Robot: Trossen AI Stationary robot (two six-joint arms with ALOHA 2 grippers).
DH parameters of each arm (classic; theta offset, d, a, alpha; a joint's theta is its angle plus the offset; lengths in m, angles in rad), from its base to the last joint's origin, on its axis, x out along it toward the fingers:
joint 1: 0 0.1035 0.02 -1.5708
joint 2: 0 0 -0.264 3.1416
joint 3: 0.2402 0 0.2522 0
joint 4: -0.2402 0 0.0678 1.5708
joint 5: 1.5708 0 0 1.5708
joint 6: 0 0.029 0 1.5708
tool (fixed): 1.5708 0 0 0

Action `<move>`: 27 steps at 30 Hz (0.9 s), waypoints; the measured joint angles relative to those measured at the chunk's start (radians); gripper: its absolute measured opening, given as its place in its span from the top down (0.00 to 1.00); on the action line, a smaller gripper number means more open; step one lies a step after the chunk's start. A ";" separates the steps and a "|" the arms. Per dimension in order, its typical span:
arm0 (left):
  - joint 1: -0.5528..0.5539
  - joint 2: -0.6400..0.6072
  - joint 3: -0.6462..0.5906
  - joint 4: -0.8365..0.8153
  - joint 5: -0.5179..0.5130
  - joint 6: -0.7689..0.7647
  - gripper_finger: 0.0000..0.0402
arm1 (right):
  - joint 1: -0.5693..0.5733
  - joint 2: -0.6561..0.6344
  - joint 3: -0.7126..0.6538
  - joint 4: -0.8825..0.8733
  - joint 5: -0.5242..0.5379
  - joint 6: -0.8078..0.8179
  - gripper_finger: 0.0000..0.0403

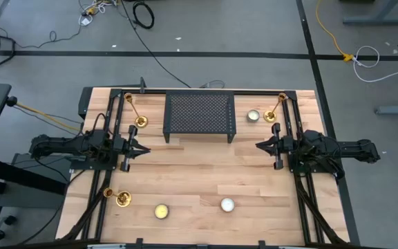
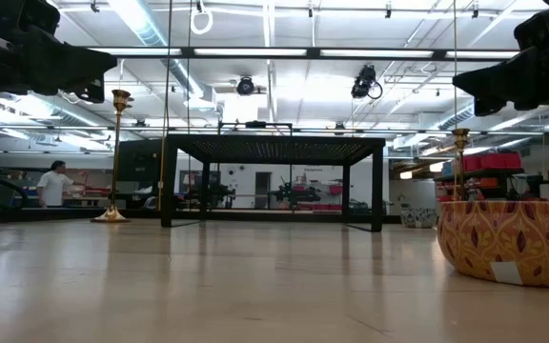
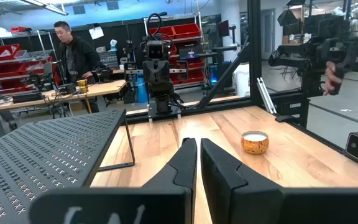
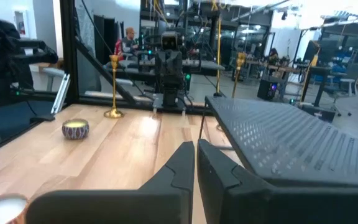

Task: Pick & Place candle stick holders
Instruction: Put the top right gold candle holder on the shelf

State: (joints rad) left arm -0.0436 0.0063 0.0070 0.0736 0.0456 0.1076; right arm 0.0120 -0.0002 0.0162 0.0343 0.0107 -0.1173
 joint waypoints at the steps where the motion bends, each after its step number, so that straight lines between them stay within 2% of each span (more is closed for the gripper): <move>1: 0.000 0.000 0.000 0.000 0.000 0.000 0.94 | 0.000 0.000 0.000 0.014 0.000 0.000 0.95; 27: 0.000 0.000 0.000 0.000 0.000 0.000 0.94 | 0.000 0.000 0.000 0.534 0.001 0.004 0.95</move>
State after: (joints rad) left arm -0.0435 0.0063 0.0071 0.0734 0.0452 0.1078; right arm 0.0121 -0.0002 0.0162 0.5685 0.0113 -0.1128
